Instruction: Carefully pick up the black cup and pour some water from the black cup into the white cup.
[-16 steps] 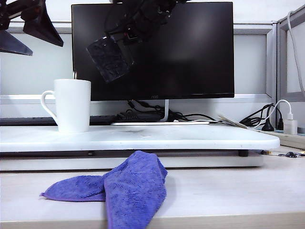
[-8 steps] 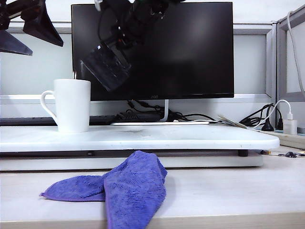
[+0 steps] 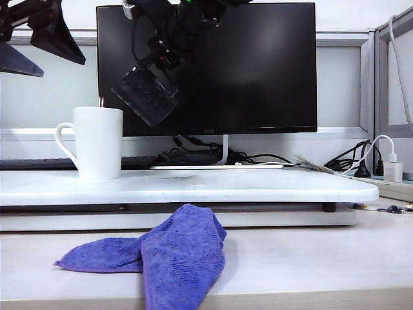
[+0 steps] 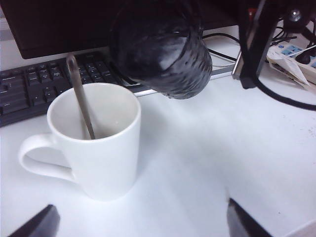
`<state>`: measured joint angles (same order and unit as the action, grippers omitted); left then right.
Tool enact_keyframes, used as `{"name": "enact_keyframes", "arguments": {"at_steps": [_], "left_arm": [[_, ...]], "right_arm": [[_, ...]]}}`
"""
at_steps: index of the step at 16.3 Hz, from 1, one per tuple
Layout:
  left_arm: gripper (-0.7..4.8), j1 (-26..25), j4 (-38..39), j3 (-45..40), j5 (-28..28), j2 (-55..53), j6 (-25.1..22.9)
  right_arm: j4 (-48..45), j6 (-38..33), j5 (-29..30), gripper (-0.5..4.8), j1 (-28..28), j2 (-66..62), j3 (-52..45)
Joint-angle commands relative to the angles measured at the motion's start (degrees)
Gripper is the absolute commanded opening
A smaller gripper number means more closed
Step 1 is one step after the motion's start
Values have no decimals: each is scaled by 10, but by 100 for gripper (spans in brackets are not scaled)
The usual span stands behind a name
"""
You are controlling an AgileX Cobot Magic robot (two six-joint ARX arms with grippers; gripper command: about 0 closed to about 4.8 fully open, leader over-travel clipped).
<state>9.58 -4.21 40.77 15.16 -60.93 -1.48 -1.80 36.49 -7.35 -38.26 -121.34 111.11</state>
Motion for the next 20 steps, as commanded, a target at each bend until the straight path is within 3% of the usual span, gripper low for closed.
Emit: {"name": "enact_keyframes", "arguments": {"at_steps": [1, 8, 20], "left_arm": [[479, 0, -5, 2, 1, 2, 0], [479, 0, -5, 2, 1, 2, 0], [479, 0, -5, 2, 0, 2, 0]], "right_arm": [[-31, 30, 0, -3, -2, 5, 6], [-32, 89, -1, -3, -2, 5, 6], [-59, 118, 10, -3, -8, 5, 6]]}}
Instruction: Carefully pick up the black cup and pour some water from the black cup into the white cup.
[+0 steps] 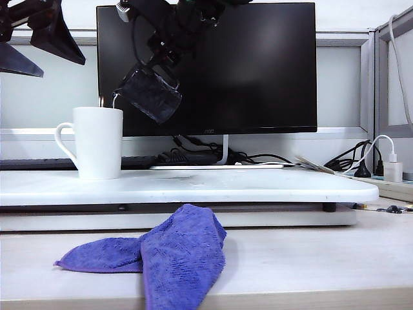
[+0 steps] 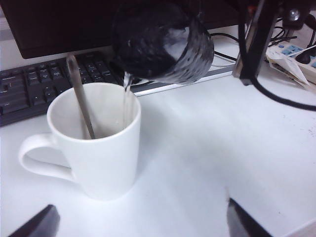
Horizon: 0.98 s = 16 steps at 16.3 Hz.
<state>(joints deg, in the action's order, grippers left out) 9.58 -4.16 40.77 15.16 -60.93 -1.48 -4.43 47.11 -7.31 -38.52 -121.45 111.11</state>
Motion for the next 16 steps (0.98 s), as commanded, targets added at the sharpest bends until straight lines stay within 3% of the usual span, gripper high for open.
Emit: {"name": "enact_keyframes", "arguments": {"at_steps": [1, 16], "left_arm": [[479, 0, -6, 2, 0, 2, 0], [479, 0, -5, 2, 0, 2, 0]], "right_arm": [[-34, 12, 10, -3, -5, 6, 6], [-72, 43, 25, -3, -6, 6, 6]]}}
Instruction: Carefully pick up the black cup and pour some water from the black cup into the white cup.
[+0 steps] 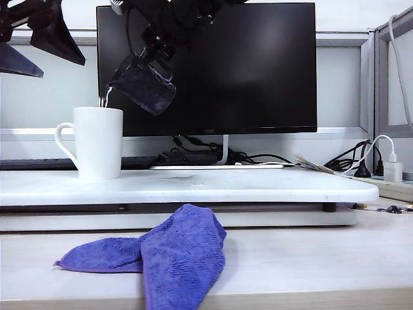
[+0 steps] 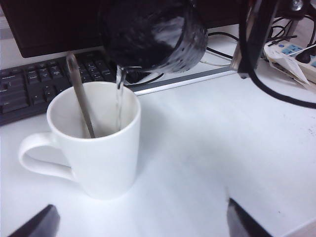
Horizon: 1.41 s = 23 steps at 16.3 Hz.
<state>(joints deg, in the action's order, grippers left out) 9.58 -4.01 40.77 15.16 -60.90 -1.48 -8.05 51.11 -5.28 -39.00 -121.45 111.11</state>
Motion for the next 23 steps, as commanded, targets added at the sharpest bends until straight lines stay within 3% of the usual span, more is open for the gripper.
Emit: {"name": "enact_keyframes", "arguments": {"at_steps": [1, 23], "left_arm": [[479, 0, -7, 2, 0, 2, 0], [479, 0, -2, 2, -2, 2, -1]], "right_arm": [[-42, 4, 5, -3, -2, 6, 6], [-57, 47, 2, -3, 1, -12, 6]]}}
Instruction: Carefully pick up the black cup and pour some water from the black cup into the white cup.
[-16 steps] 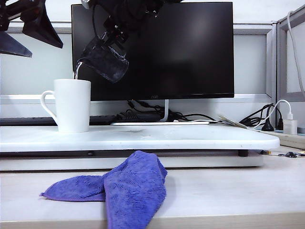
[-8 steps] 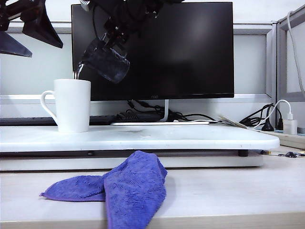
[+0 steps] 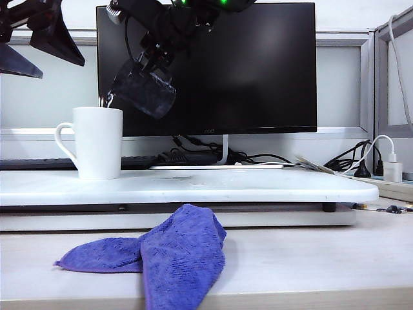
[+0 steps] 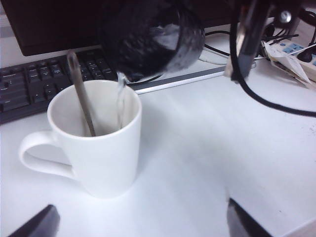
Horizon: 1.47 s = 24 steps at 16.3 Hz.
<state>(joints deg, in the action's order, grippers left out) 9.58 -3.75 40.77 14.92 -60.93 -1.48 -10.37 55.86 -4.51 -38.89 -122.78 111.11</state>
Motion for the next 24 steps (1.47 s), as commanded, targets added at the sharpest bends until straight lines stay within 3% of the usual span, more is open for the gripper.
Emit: {"name": "enact_keyframes", "arguments": {"at_steps": [1, 6, 9, 11, 14, 17, 21, 24], "left_arm": [[479, 0, -5, 2, 1, 2, -1], [479, 0, -5, 2, -7, 2, -1], [479, 0, -4, 2, -8, 2, -1], [479, 0, -4, 2, -8, 2, -1], [479, 0, -4, 2, -8, 2, -1], [479, 0, -5, 2, -8, 2, 0], [479, 0, -5, 2, -8, 2, 0], [479, 0, -5, 2, -8, 3, 0]], "right_arm": [[-34, 0, -5, -3, 0, -1, 6], [-34, 29, -6, -3, 0, -2, 6], [-37, 7, -10, -3, 0, -2, 6], [-37, -36, -10, -3, 0, -2, 6], [-36, -177, -24, -3, 0, -1, 7], [-35, -258, -37, -3, 0, 2, 7], [-9, -377, -123, -3, 1, 3, 7], [65, -443, -143, -3, 3, 13, 6]]}}
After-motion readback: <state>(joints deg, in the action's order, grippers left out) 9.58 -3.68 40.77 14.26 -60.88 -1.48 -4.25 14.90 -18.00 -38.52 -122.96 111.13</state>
